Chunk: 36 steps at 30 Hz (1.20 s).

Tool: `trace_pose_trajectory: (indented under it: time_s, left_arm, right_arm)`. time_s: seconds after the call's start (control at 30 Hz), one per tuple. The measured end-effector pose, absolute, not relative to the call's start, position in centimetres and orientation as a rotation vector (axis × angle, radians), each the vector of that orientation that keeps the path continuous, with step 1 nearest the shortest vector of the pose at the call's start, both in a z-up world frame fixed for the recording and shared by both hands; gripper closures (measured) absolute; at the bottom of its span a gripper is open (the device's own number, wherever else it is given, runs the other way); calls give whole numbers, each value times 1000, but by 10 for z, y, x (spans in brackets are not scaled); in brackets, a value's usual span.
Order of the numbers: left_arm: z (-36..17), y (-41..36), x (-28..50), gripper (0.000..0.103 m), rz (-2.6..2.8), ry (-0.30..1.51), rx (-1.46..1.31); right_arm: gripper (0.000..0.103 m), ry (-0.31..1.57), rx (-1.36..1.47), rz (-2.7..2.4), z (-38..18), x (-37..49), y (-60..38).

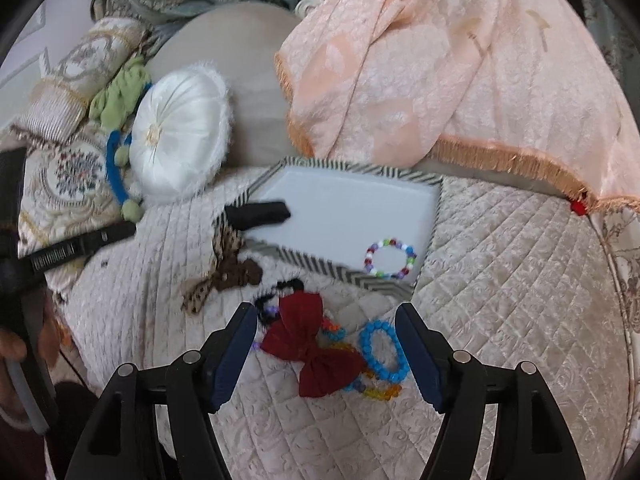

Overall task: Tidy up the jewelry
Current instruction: 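Grasp leopard bow clip with left tool while right tool grasps red bow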

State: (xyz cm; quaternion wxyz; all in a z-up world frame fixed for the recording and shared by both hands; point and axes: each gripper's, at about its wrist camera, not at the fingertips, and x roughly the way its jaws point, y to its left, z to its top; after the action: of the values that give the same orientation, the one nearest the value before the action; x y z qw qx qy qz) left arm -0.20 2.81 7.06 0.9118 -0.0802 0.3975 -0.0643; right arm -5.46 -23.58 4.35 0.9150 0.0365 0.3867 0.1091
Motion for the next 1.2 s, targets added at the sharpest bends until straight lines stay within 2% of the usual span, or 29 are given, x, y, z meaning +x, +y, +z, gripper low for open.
trace_pose_trajectory:
  time_s: [0.33, 0.67, 0.7, 0.73, 0.77, 0.83, 0.9, 0.93, 1.03, 1.2]
  left_arm:
    - [25, 46, 35, 39, -132, 972, -254]
    - [-35, 19, 76, 39, -133, 1104, -153]
    - [-42, 17, 81, 39, -126, 1116, -140]
    - [-44, 16, 83, 39, -122, 1121, -134]
    - [-50, 13, 88, 39, -119, 1129, -124]
    - [-57, 10, 92, 40, -127, 1141, -116]
    - [-61, 8, 95, 49, -137, 1143, -121]
    - [-63, 7, 96, 65, -144, 1145, -122]
    - [-63, 1, 95, 84, -159, 1137, -97]
    - [-36, 1, 80, 87, -197, 1078, -109]
  right_arm:
    - [34, 943, -63, 312, -26, -34, -209]
    - [35, 940, -75, 344, -49, -17, -208]
    - [39, 936, -75, 347, -50, -16, -208]
    - [51, 935, -73, 353, -51, -15, -208]
    - [60, 939, -70, 360, -52, -14, -208]
    - [65, 947, -70, 364, -55, -13, -208]
    - [73, 957, -62, 385, -58, -12, -207]
    - [75, 958, -63, 390, -59, -12, -206]
    - [88, 957, -59, 400, -58, -14, -206]
    - [91, 896, 24, 415, -33, -24, -217]
